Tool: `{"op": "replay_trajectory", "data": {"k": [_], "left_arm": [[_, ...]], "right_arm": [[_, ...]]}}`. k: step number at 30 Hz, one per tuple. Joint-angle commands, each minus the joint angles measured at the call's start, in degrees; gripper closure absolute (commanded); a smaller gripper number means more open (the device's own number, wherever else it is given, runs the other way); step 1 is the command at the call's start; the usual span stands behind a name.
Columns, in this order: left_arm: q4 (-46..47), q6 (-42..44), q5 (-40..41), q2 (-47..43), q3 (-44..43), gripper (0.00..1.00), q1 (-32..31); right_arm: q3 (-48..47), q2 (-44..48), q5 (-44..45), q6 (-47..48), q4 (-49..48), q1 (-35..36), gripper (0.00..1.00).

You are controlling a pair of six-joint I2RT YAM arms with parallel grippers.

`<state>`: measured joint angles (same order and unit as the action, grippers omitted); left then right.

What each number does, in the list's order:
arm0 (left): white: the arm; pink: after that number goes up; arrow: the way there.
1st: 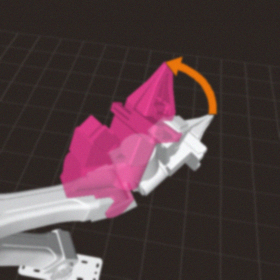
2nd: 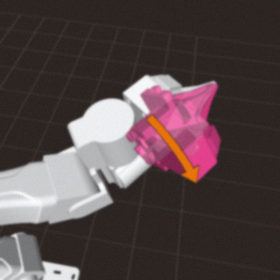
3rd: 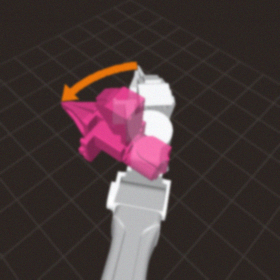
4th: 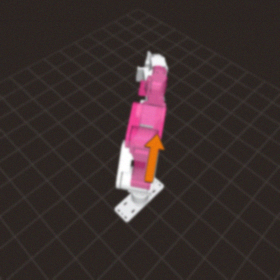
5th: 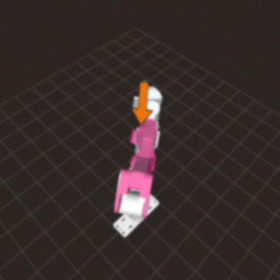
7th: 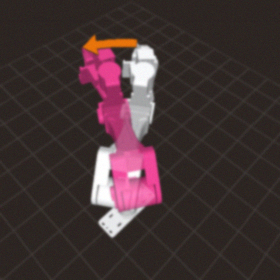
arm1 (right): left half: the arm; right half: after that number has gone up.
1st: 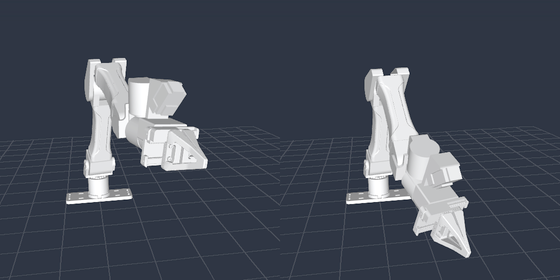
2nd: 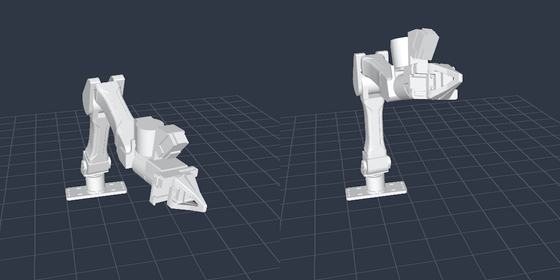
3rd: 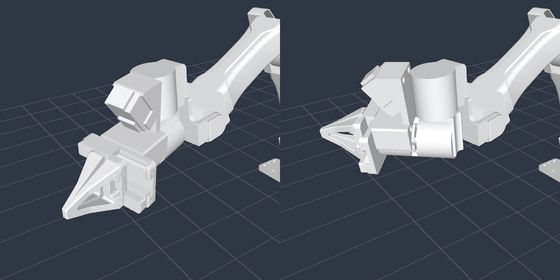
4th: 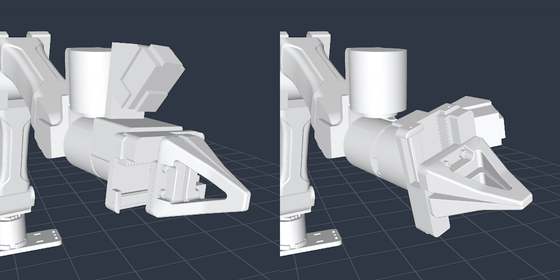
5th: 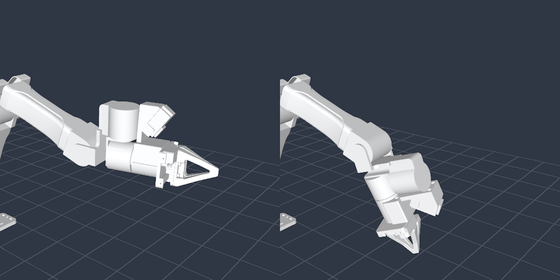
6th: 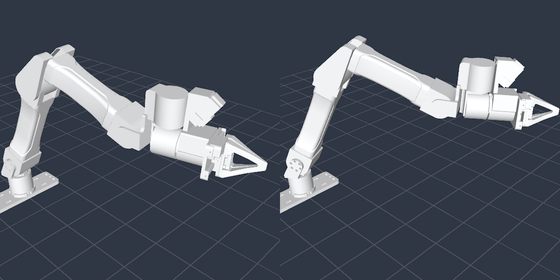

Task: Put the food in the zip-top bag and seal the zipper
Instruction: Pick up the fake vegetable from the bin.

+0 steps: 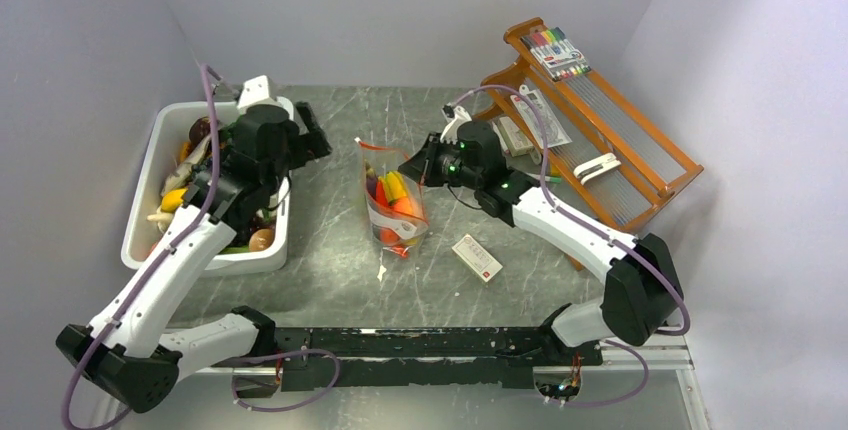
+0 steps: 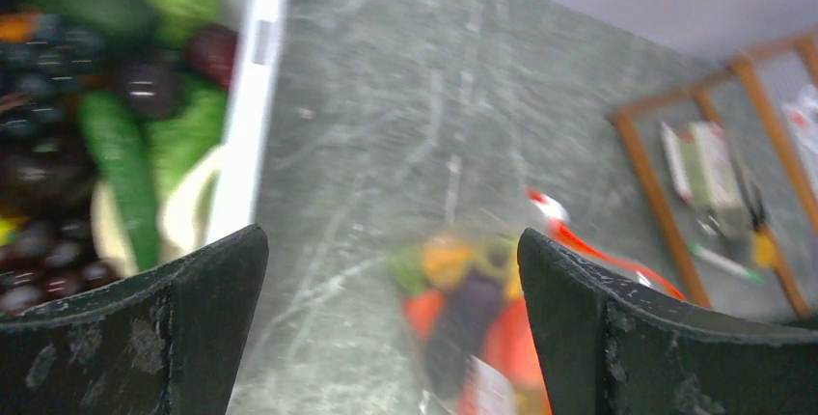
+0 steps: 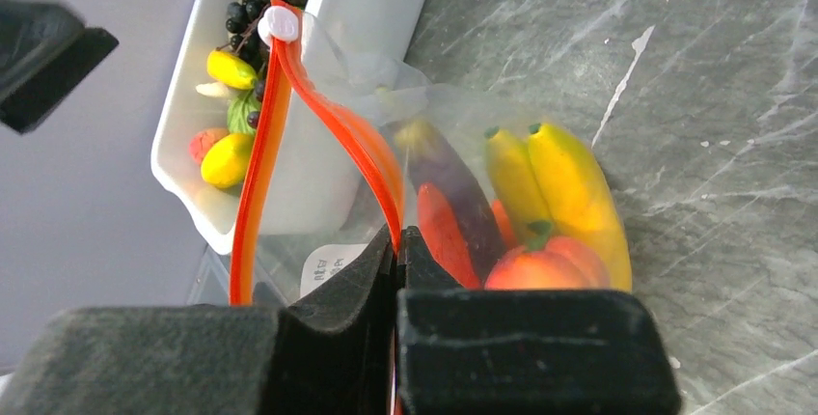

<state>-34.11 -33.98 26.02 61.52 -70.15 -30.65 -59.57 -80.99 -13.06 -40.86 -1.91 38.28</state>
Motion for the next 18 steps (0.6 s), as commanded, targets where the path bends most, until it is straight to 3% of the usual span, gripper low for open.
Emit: {"op": "replay_trajectory", "data": {"k": [1,9,12,18], "left_arm": [[-3.14,-1.09,5.04,-0.05,-1.22,0.04,9.21],[-0.18,-1.25,-2.13,0.33,3.24,0.14,23.97],[0.61,3.97,-4.71,4.11,2.10,0.12,27.84],[0.92,8.31,-9.14,14.88,-1.47,0.25,33.25]], "right_arm": [[1.68,3.35,0.52,1.24,-2.41,0.07,1.00],[4.13,5.26,-1.61,1.15,-4.58,0.12,1.00],[5.41,5.84,-2.88,0.32,-6.86,0.09,1.00],[4.98,6.50,-4.16,1.52,-5.68,0.07,1.00]]}}
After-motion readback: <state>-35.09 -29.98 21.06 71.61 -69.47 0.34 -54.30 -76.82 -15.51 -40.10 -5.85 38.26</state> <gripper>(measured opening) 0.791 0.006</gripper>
